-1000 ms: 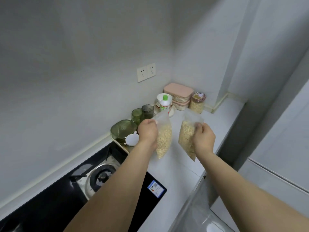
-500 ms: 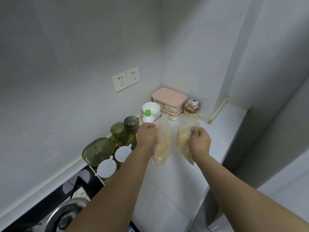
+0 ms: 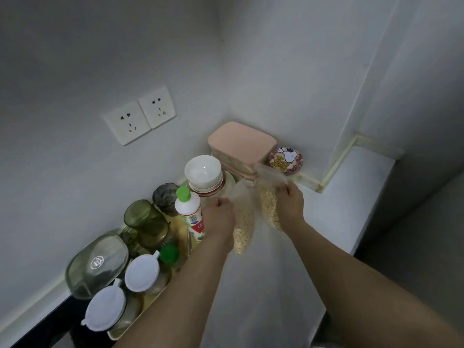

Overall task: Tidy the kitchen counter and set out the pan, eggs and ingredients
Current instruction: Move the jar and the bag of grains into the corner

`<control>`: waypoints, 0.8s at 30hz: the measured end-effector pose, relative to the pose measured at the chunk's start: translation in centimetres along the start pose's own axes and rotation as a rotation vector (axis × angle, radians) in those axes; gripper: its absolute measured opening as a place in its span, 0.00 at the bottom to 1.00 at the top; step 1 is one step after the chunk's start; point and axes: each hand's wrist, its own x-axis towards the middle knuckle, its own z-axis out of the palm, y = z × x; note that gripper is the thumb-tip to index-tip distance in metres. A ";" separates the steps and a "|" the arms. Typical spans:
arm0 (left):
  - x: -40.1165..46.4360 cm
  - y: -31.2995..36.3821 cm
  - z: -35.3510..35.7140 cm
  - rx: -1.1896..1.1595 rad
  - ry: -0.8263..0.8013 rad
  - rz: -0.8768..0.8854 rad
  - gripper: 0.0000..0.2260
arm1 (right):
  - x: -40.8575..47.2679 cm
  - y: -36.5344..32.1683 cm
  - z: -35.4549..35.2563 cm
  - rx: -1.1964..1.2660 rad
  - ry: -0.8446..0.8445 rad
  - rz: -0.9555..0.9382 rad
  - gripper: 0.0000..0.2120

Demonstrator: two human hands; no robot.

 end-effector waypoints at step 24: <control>6.6 -1.0 7.2 0.007 0.185 0.114 0.15 | 6.0 5.7 1.5 0.325 0.000 0.287 0.10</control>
